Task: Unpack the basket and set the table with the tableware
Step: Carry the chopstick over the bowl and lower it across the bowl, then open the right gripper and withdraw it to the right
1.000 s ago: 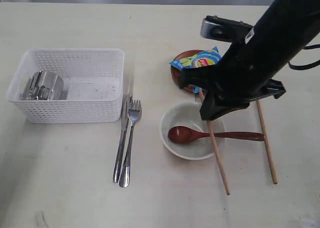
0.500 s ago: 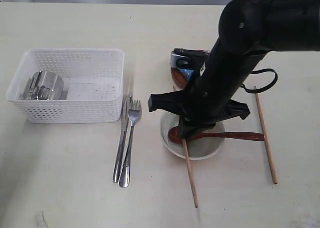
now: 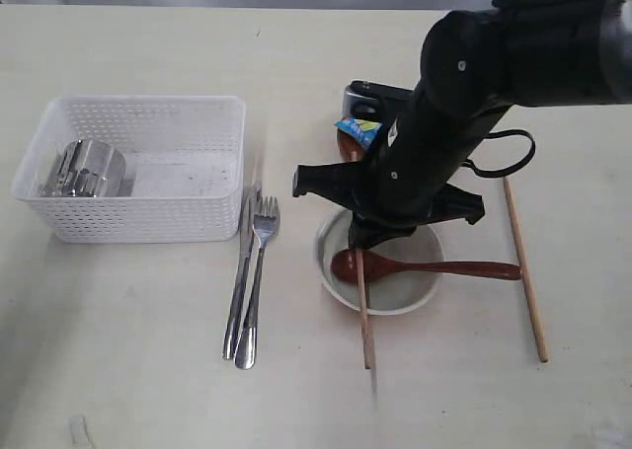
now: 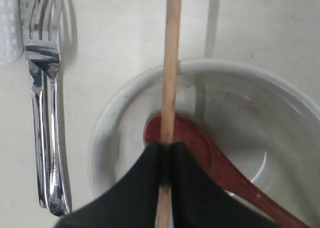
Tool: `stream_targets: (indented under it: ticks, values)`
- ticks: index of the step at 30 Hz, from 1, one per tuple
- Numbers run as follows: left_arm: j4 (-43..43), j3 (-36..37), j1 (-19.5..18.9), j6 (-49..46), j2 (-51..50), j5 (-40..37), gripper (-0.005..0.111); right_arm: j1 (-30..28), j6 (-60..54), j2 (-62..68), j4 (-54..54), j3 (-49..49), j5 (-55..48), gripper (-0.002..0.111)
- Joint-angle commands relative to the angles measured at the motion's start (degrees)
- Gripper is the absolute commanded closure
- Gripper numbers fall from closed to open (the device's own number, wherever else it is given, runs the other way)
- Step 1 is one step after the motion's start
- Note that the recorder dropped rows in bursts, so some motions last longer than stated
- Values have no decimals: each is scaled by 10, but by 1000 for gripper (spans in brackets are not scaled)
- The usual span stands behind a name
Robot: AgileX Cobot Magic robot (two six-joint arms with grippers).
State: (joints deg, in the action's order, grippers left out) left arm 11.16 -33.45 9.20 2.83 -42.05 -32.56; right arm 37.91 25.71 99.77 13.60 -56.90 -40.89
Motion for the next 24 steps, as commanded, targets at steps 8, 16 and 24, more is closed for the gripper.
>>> stream_targets:
  ticks: [8, 16, 24]
  values:
    - [8, 4, 1, -2, 1, 3, 107, 2, -15, 10, -13, 0, 0, 108]
    - [11, 4, 1, -5, 1, 3, 107, 2, -26, 10, -13, -31, -28, 65]
    - [11, 4, 1, -5, 1, 1, 107, 2, -46, -25, -66, -115, -132, 80]
